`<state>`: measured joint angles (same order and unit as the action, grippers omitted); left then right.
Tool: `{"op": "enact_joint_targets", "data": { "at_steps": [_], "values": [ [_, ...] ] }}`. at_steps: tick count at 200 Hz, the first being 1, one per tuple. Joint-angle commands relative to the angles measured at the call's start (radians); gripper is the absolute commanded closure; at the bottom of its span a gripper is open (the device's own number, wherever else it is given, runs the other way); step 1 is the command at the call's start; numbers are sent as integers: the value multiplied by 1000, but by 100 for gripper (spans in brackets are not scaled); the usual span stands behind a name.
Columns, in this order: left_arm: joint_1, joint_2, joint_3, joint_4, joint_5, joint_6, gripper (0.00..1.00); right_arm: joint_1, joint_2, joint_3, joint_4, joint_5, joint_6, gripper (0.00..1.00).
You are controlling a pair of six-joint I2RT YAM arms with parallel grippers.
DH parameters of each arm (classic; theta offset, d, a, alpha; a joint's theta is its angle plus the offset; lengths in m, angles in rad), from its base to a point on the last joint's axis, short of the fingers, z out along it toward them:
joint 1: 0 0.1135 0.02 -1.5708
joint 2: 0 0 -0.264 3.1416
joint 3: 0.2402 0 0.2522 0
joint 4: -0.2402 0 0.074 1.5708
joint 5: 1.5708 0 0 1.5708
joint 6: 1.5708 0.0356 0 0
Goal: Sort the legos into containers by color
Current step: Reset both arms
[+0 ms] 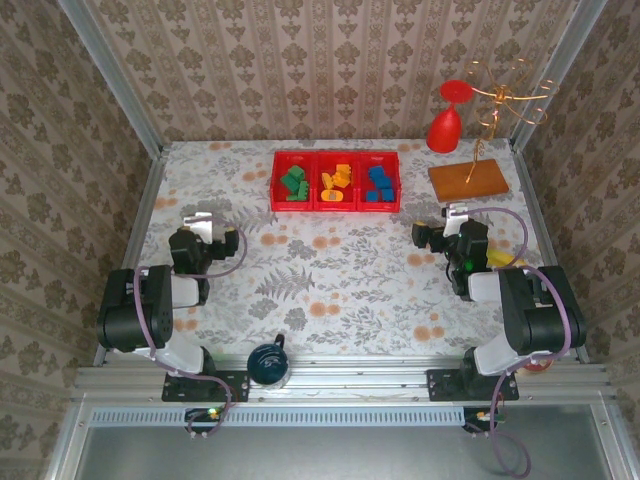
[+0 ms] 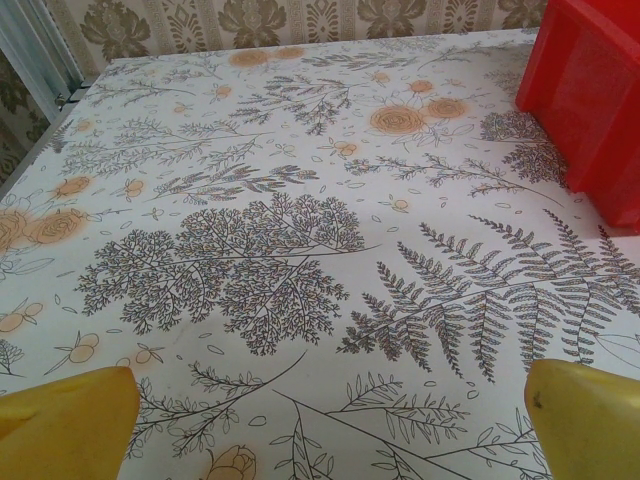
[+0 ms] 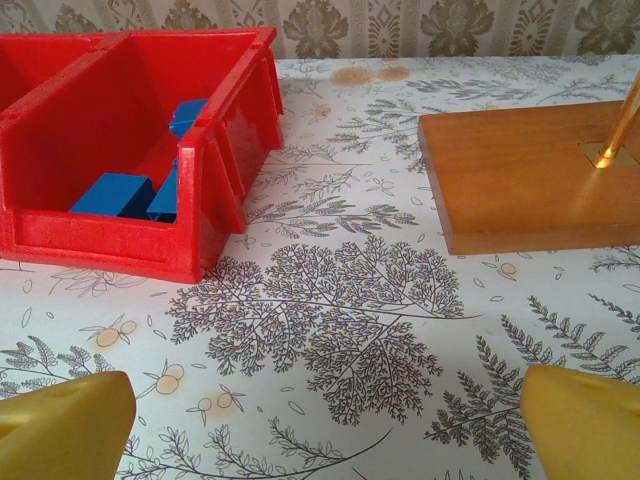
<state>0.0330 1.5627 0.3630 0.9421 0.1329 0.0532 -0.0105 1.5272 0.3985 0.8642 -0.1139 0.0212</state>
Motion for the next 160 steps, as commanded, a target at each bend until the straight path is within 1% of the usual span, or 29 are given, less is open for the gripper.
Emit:
{"op": "enact_joint_targets", "data": {
  "at_steps": [1, 113, 141, 160],
  "values": [
    [-6, -6, 24, -6, -7, 4, 0, -6, -2, -6, 13, -21, -21, 0],
    [-7, -6, 22, -5, -10, 4, 0, -7, -2, -5, 13, -21, -21, 0],
    [-7, -6, 6, 23, -70, -16, 0, -6, -2, -6, 13, -21, -21, 0],
    [-7, -6, 1, 34, -76, -18, 0, -6, -2, -6, 13, -21, -21, 0]
  ]
}}
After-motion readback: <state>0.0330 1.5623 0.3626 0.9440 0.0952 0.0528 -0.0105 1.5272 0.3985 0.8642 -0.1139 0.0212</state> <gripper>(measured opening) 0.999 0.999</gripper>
